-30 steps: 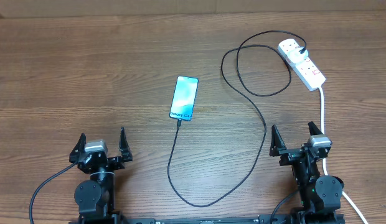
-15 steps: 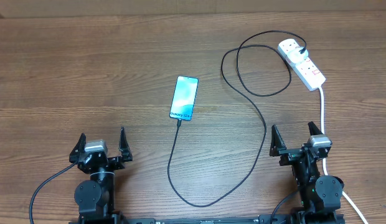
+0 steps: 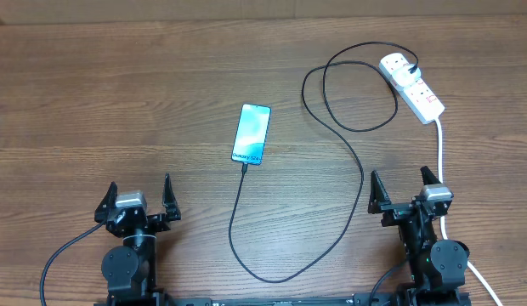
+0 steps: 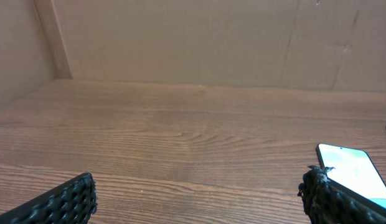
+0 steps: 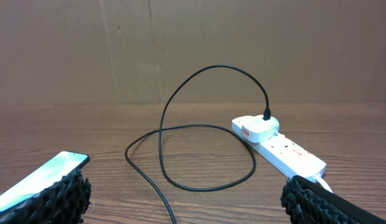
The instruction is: Plug charger to phone and switch on socket
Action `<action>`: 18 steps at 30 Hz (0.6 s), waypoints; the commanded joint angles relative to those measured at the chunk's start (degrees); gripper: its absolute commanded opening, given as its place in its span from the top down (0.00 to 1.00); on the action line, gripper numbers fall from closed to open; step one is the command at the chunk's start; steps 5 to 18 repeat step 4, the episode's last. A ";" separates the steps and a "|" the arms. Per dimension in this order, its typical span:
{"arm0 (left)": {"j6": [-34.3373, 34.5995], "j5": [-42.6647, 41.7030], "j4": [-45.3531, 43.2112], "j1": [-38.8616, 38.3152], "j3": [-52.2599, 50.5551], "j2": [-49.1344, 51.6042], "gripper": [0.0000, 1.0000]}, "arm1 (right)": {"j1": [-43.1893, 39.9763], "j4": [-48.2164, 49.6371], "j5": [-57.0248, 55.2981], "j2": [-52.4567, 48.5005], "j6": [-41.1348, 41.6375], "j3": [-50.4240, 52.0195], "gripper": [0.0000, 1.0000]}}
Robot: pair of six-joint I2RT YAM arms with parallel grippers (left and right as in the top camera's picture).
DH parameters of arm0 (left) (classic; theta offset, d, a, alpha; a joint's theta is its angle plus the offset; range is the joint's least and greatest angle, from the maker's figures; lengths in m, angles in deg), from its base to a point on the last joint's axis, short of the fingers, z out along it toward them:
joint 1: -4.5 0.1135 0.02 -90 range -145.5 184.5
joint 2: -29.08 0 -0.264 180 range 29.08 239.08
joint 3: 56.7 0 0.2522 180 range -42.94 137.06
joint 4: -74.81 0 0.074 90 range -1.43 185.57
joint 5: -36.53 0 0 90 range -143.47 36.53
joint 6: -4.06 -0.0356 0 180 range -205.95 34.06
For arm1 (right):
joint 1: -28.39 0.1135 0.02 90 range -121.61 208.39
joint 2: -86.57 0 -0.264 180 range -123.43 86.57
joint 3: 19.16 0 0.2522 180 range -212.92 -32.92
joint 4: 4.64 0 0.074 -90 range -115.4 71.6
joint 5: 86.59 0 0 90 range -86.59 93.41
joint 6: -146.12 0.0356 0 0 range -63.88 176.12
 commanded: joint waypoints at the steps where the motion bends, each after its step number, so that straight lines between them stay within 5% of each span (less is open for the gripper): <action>1: -1.27 -0.31 -0.15 0.31 -0.28 -0.63 0.00 | -0.15 0.33 -0.74 0.57 0.55 0.57 0.00; 18: -1.27 -0.31 -0.15 0.31 -0.28 -0.63 0.00 | -0.15 0.33 -0.74 0.57 0.55 0.57 0.00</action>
